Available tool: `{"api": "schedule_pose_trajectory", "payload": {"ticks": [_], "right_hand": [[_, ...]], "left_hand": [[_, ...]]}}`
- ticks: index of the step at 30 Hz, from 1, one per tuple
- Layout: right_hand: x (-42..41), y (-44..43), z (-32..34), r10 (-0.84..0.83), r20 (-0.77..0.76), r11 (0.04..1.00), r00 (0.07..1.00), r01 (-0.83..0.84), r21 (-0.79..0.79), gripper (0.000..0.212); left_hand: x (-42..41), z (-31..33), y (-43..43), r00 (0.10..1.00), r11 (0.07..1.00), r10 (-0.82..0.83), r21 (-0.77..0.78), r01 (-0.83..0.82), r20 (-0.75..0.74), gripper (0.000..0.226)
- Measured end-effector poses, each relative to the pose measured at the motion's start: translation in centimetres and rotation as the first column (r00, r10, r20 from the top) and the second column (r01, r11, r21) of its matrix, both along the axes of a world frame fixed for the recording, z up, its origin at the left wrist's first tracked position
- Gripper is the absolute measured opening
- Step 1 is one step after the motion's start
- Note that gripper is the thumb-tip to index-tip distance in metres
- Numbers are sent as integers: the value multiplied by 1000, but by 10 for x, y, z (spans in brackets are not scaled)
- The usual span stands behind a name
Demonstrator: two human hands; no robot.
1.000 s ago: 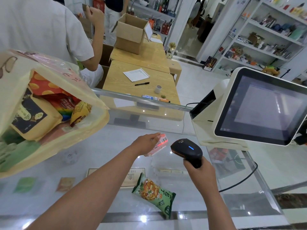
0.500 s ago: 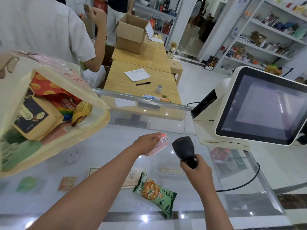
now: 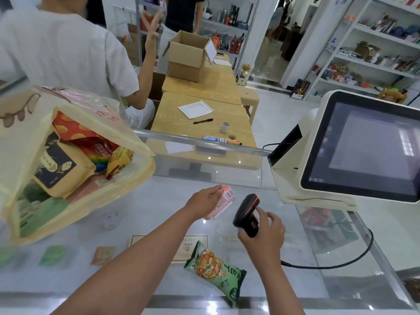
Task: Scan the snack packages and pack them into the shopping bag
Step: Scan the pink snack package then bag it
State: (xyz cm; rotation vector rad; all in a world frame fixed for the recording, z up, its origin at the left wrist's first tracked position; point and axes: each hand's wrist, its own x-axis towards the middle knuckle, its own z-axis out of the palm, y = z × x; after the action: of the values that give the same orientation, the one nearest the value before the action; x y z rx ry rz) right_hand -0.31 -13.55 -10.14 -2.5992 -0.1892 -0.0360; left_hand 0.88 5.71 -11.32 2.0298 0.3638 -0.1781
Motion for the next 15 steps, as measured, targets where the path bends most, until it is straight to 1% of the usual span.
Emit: {"api": "schedule_pose_trajectory", "payload": {"ticks": [1,3,5,7,8,10,12,14,15], "right_hand": [[2,5,5,1,59,1000,998,-3,26,63],[5,16,14,63,84,988,994,-74,133,52],[7,33,23,135,-20,946,991,-123,298,47],[8,55,33,200,-209,871,957,-76,486,53],[7,68,37,249,-296,826,922,-43,563,57],[5,91,39,343,-383,752,858,-6,660,61],[2,112,38,393,-404,697,826,19,717,56],[-2,133,36,450,-429,660,783,32,750,53],[-5,143,36,494,-436,644,752,20,764,51]], "left_hand": [[-2,3,0,1000,999,17,-36,-17,0,45],[-6,9,2,996,982,90,-169,-89,-1,45],[-13,19,5,979,922,204,-338,-189,11,45],[-20,29,11,946,859,320,-435,-270,44,45],[-24,33,15,924,833,377,-459,-309,62,44],[-34,42,24,879,794,467,-483,-369,96,34],[-49,51,37,832,758,543,-491,-429,111,23],[-70,63,54,777,707,620,-502,-497,104,19],[-82,67,63,744,698,656,-472,-538,123,18]]}}
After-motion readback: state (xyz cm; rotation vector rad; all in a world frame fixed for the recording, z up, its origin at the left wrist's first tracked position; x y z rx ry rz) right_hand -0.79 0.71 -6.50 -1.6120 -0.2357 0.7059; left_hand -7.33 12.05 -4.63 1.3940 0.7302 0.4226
